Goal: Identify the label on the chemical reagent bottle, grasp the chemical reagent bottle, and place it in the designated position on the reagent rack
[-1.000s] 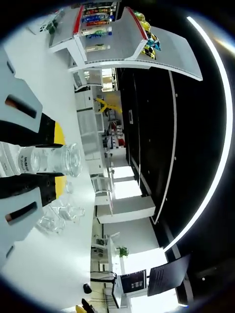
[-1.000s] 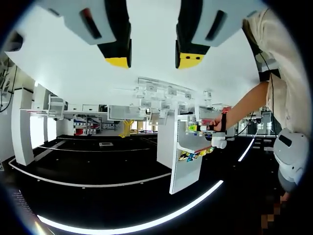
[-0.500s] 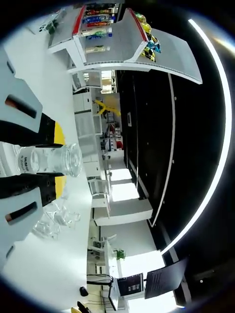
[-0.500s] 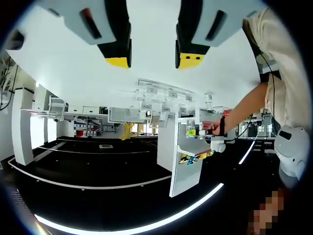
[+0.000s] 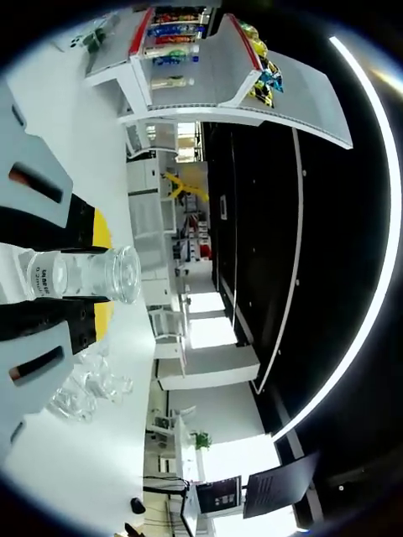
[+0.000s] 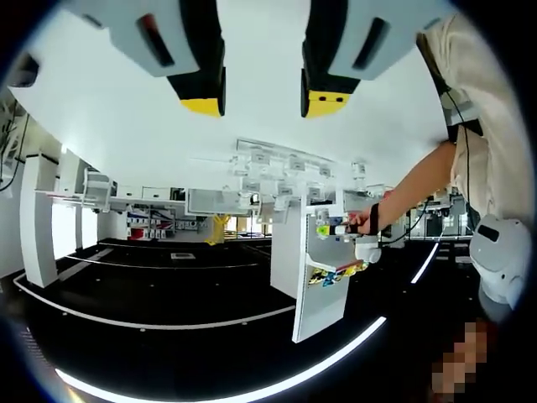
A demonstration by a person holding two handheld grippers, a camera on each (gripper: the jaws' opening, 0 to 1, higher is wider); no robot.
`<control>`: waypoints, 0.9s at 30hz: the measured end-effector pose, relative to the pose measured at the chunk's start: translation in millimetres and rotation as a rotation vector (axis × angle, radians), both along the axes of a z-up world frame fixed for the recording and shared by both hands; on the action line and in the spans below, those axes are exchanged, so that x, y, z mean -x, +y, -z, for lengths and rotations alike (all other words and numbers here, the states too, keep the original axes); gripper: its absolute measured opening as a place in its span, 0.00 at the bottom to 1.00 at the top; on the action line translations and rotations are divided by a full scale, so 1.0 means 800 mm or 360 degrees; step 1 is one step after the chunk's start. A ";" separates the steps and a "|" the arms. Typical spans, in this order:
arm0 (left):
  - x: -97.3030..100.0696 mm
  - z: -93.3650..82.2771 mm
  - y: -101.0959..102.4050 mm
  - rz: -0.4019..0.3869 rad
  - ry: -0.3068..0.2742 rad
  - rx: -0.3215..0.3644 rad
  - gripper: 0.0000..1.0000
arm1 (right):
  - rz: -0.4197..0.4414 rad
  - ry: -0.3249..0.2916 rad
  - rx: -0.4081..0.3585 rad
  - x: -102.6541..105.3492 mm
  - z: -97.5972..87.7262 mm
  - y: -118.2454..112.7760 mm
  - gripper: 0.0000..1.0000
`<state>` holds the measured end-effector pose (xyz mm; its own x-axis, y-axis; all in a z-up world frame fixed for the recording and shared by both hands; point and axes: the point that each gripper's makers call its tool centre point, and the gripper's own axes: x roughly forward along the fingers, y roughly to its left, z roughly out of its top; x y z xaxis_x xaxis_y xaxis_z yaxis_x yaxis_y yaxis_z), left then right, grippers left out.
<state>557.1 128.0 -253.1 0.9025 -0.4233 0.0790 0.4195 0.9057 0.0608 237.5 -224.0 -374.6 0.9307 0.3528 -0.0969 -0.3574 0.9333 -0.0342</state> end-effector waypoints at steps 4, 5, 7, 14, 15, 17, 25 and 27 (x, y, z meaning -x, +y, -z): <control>-0.009 0.000 -0.001 -0.0022 0.0004 0.0012 0.19 | -0.0005 -0.0003 -0.0021 -0.001 -0.001 0.001 0.35; -0.009 0.001 -0.001 -0.0025 0.0003 0.0009 0.19 | -0.0006 -0.0004 -0.0019 -0.001 -0.002 0.001 0.35; -0.010 0.000 -0.003 -0.0028 0.0006 0.0008 0.19 | -0.0004 -0.0005 -0.0017 -0.001 -0.003 0.000 0.35; -0.027 0.004 -0.009 -0.0066 0.0000 0.0001 0.19 | -0.0003 -0.0011 -0.0004 0.000 -0.007 0.000 0.35; -0.029 0.006 -0.009 -0.0069 0.0003 0.0000 0.19 | 0.0001 -0.0011 -0.0003 0.000 -0.008 -0.001 0.35; -0.033 0.012 -0.009 -0.0081 0.0018 -0.0001 0.19 | 0.0009 -0.0012 -0.0001 0.002 -0.009 -0.004 0.35; -0.045 0.026 -0.010 -0.0097 0.0026 0.0035 0.19 | 0.0031 -0.0019 0.0007 0.005 -0.014 -0.014 0.35; -0.048 0.027 -0.011 -0.0099 0.0027 0.0044 0.19 | 0.0033 -0.0019 0.0005 0.005 -0.014 -0.014 0.35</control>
